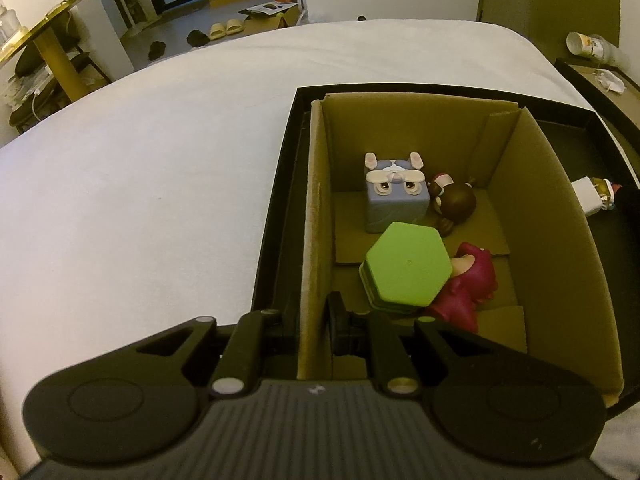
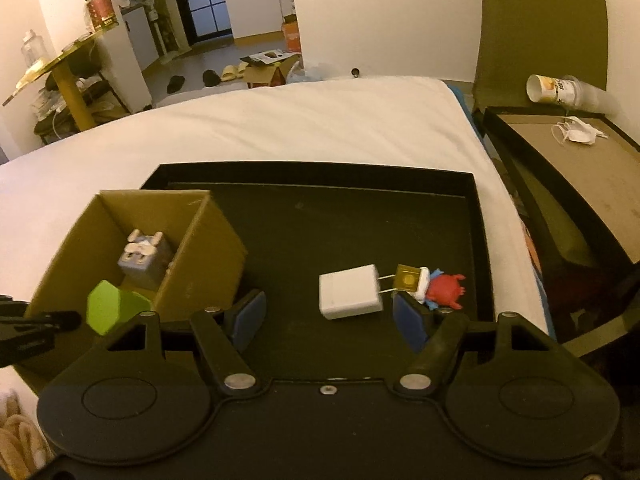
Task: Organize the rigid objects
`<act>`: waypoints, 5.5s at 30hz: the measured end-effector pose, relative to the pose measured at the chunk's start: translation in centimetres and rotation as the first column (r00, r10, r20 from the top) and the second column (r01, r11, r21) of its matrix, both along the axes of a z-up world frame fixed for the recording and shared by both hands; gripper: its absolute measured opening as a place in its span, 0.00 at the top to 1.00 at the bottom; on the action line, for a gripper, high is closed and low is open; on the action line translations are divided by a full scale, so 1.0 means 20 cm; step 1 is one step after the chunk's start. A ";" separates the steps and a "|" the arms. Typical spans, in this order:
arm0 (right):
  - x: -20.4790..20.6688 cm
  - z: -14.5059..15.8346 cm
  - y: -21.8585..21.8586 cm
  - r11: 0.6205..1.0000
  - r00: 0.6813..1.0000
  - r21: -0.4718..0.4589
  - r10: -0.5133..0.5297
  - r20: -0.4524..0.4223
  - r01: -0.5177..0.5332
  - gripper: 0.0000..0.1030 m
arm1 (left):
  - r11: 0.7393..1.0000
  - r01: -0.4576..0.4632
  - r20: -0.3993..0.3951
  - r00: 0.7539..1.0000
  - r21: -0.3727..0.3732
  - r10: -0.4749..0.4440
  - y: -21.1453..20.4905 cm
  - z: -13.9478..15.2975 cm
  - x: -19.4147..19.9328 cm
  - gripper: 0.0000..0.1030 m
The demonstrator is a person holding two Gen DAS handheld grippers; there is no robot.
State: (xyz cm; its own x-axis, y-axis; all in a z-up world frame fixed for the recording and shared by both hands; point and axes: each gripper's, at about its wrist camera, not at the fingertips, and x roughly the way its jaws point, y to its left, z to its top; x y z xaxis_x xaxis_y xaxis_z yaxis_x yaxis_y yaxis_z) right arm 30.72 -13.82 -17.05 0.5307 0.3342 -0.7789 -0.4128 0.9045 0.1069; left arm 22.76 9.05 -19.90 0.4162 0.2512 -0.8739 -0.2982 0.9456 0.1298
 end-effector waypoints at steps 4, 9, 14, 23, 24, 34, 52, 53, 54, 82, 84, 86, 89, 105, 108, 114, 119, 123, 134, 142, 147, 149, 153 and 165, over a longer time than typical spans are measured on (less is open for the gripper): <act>0.03 -0.05 -0.02 1.000 1.000 -0.007 -0.003 -0.013 0.003 0.33 | 1.000 -0.006 -0.003 1.000 0.006 0.006 0.00 0.00 0.00 0.87; 0.06 -0.10 -0.01 0.999 1.000 -0.024 0.021 -0.013 -0.021 0.35 | 1.000 -0.016 -0.005 1.000 0.009 0.016 0.00 0.00 0.00 0.87; 0.08 -0.15 0.04 0.997 0.998 -0.057 0.057 -0.002 -0.057 0.37 | 1.000 -0.018 -0.010 1.000 0.013 0.018 0.00 0.01 0.00 0.86; 0.11 -0.23 0.12 0.984 0.994 -0.143 0.107 0.010 -0.105 0.38 | 1.000 -0.021 -0.013 1.000 0.016 0.022 0.00 0.01 0.00 0.86; 0.12 -0.23 0.13 0.982 0.994 -0.153 0.113 0.012 -0.110 0.39 | 1.000 -0.023 -0.014 1.000 0.016 0.023 0.00 0.01 0.00 0.86; 0.16 -0.28 0.18 0.970 0.992 -0.205 0.127 -0.016 -0.127 0.48 | 1.000 -0.023 -0.015 1.000 0.018 0.023 0.00 0.01 0.01 0.86; 0.05 -0.16 0.17 0.969 0.992 -0.213 0.127 0.005 -0.123 0.54 | 1.000 -0.019 0.003 1.000 0.000 0.019 0.01 0.01 0.00 0.87; 0.05 -0.15 0.17 0.969 0.992 -0.214 0.129 0.011 -0.124 0.54 | 1.000 -0.018 0.004 1.000 -0.002 0.018 0.01 0.01 -0.01 0.87; 0.04 -0.13 0.17 0.969 0.991 -0.216 0.131 0.017 -0.124 0.54 | 1.000 -0.018 0.007 1.000 -0.004 0.018 0.01 0.02 -0.01 0.87; -0.07 0.24 0.36 0.976 0.971 -0.148 0.184 0.155 -0.161 0.54 | 0.997 0.005 0.053 0.999 -0.082 -0.001 0.06 0.03 -0.06 0.89; -0.09 0.27 0.38 0.978 0.970 -0.127 0.187 0.154 -0.168 0.54 | 0.996 0.006 0.057 0.998 -0.088 0.000 0.07 0.03 -0.07 0.89; -0.10 0.28 0.41 0.976 0.967 -0.120 0.200 0.156 -0.182 0.54 | 0.996 0.008 0.060 0.998 -0.093 -0.002 0.07 0.03 -0.07 0.89; -0.12 0.28 0.46 0.973 0.963 -0.123 0.216 0.159 -0.197 0.54 | 0.996 0.014 0.064 0.998 -0.090 -0.009 0.07 0.03 -0.07 0.89; -0.19 0.24 0.61 0.952 0.950 -0.148 0.286 0.127 -0.267 0.54 | 0.993 0.032 0.082 0.996 -0.110 -0.023 0.09 0.03 -0.08 0.89; -0.19 0.21 0.62 0.951 0.951 -0.155 0.287 0.113 -0.268 0.54 | 0.992 0.029 0.086 0.996 -0.120 -0.019 0.09 0.03 -0.09 0.89; -0.21 0.18 0.64 0.947 0.951 -0.169 0.293 0.097 -0.274 0.54 | 0.992 0.031 0.091 0.996 -0.123 -0.020 0.09 0.03 -0.09 0.89; -0.21 0.14 0.66 0.941 0.950 -0.192 0.300 0.086 -0.279 0.54 | 0.991 0.034 0.095 0.995 -0.131 -0.022 0.09 0.03 -0.09 0.89; -0.22 0.13 0.67 0.937 0.948 -0.209 0.305 0.090 -0.282 0.54 | 0.990 0.033 0.098 0.995 -0.134 -0.019 0.10 0.03 -0.09 0.89; -0.23 0.18 0.64 0.943 0.948 -0.197 0.296 0.120 -0.269 0.56 | 0.991 0.026 0.102 0.995 -0.129 -0.013 0.10 0.05 -0.09 0.89; -0.22 0.22 0.53 0.956 0.956 -0.170 0.261 0.132 -0.237 0.56 | 0.993 0.034 0.101 0.995 -0.109 -0.023 0.08 0.07 -0.09 0.89; -0.20 0.24 0.44 0.968 0.966 -0.150 0.221 0.136 -0.201 0.56 | 0.995 0.038 0.096 0.995 -0.094 -0.029 0.06 0.07 -0.07 0.89; -0.19 0.24 0.41 0.971 0.968 -0.148 0.209 0.138 -0.189 0.56 | 0.995 0.037 0.095 0.995 -0.088 -0.029 0.05 0.07 -0.07 0.90; -0.16 0.23 0.34 0.977 0.974 -0.143 0.181 0.138 -0.161 0.56 | 0.997 0.039 0.090 0.995 -0.064 -0.033 0.04 0.06 -0.06 0.90; -0.10 0.13 0.13 0.988 0.990 -0.131 0.094 0.107 -0.079 0.56 | 0.999 0.029 0.074 0.997 -0.028 -0.027 0.02 0.05 -0.04 0.91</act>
State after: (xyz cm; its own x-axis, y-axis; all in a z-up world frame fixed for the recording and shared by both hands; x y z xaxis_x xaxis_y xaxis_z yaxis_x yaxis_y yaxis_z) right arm 28.64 -11.30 -14.36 0.5906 0.2859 -0.7546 -0.4930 0.8682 -0.0569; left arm 21.88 9.36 -18.93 0.4863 0.2139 -0.8472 -0.2793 0.9568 0.0812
